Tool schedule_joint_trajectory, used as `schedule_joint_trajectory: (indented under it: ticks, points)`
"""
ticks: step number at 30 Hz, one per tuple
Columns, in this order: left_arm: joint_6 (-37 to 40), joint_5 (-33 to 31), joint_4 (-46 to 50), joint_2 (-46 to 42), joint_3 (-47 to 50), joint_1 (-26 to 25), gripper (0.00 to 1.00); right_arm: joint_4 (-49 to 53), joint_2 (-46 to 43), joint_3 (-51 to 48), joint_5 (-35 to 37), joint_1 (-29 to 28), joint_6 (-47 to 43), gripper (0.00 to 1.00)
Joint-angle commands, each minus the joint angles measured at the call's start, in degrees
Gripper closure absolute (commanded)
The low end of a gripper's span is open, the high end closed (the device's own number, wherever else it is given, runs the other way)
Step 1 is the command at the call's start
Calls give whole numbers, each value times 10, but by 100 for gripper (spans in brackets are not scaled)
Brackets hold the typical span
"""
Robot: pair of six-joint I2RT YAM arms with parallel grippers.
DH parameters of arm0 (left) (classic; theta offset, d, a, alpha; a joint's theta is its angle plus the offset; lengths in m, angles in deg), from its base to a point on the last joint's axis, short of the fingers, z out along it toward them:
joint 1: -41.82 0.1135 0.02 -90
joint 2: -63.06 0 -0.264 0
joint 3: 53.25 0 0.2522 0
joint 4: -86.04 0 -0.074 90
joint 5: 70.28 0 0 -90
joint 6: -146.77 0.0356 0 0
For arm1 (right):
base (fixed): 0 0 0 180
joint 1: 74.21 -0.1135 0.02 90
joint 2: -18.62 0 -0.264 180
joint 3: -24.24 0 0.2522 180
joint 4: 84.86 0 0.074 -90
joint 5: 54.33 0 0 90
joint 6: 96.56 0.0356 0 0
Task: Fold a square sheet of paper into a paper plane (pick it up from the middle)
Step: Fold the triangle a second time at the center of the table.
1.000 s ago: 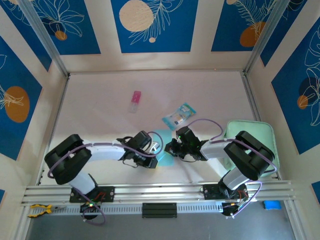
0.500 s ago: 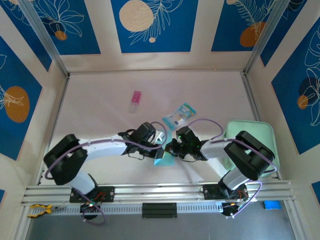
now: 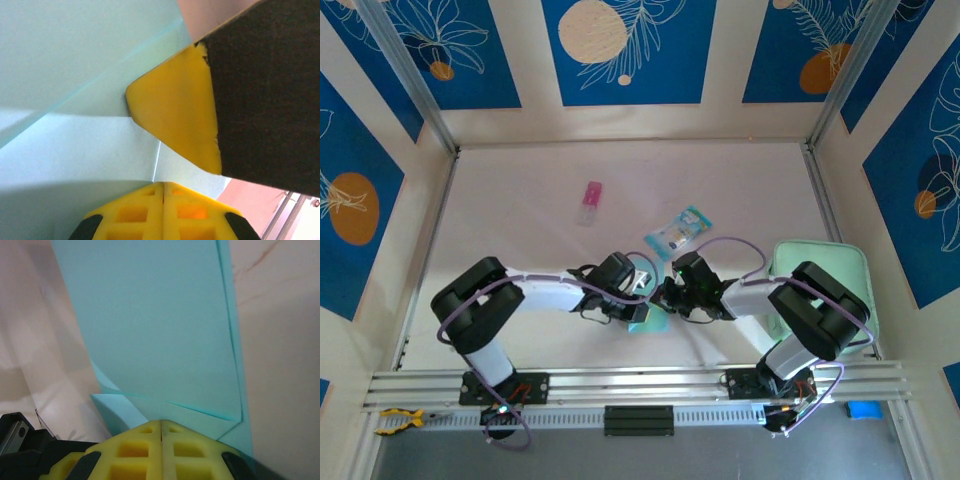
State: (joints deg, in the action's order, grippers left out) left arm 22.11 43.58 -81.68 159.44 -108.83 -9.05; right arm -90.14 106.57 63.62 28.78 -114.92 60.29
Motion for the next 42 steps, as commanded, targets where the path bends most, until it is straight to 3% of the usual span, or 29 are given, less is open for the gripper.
schedule_joint_trajectory:
  ticks: [1, 7, 13, 15, 19, 34, 42]
  points:
    - [-5, -1, 47, 14, 32, 0, 96, 70, -19, 15, -3, 8, -35, 99]
    - [-2, -4, 46, 12, 30, 0, 98, 63, -40, 33, -19, -9, -51, 98]
    - [-3, -10, 44, 10, 32, 1, 99, 52, 7, 21, 2, -41, -31, 99]
    - [-5, -12, 43, 9, 33, 2, 99, 65, 22, 12, 23, -39, -18, 99]
    - [-5, -13, 44, 7, 35, 2, 100, -8, 35, -31, 8, -2, -6, 99]
    - [-9, -1, 32, 17, 38, 4, 100, -26, -36, -62, -26, 130, -44, 98]
    - [-10, -1, 31, 16, 39, 5, 100, 35, -157, -44, 7, 78, -62, 96]
